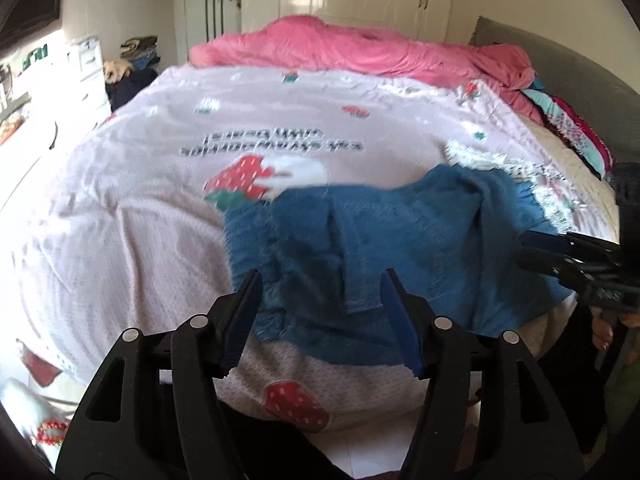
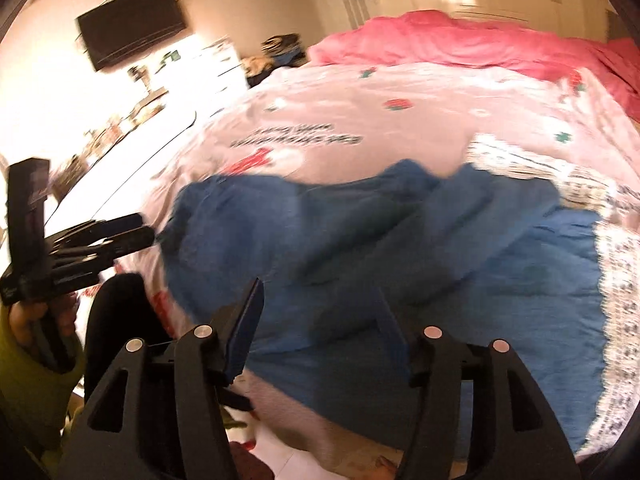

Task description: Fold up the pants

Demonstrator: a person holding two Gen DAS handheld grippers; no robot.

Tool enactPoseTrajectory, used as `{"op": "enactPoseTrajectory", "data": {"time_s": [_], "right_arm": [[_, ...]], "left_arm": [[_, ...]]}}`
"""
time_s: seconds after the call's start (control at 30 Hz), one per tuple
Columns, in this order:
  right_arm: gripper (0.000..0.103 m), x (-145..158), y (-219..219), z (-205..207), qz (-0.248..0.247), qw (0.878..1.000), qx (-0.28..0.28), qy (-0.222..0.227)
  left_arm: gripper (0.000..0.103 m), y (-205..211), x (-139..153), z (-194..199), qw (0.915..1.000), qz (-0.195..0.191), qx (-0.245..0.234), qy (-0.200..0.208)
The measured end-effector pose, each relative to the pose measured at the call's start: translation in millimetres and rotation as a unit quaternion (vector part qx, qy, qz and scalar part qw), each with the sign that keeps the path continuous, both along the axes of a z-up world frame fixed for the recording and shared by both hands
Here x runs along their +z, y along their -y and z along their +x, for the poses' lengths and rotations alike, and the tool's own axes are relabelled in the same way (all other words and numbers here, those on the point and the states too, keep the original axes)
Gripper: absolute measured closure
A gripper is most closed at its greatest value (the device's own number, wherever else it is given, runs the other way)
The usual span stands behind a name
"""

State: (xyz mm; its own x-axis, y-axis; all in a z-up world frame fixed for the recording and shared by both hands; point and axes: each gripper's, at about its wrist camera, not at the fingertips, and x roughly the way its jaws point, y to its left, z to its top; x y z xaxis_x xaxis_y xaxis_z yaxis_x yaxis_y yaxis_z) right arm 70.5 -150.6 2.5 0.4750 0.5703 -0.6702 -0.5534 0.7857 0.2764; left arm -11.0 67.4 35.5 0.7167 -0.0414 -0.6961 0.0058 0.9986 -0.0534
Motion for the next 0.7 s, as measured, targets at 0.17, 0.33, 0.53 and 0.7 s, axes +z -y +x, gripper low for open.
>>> {"op": "enactPoseTrajectory", "data": {"time_s": [0.17,0.33,0.53,0.7], "right_arm": [[0.043,1.9,30.0,8.3,0.01,0.999,-0.048,0.004],[0.043,2.2,57.0,14.7,0.004,0.996,-0.089,0.011],[0.043,-2.0,81.7,23.6,-0.006,0.992,-0.125,0.014],[0.043,-7.8,95.0,32.2,-0.005,0.99,-0.142,0.005]], "left_arm": [[0.048,27.2,7.6,7.9,0.9987,-0.019,-0.047,0.001],[0.048,59.5,-6.4,27.6,0.9916,-0.063,-0.108,-0.032],[0.048,98.2,-25.8,49.8,0.9814,-0.079,-0.162,-0.065],[0.054,115.3,-41.0,71.9,0.9738,-0.099,-0.185,-0.087]]}}
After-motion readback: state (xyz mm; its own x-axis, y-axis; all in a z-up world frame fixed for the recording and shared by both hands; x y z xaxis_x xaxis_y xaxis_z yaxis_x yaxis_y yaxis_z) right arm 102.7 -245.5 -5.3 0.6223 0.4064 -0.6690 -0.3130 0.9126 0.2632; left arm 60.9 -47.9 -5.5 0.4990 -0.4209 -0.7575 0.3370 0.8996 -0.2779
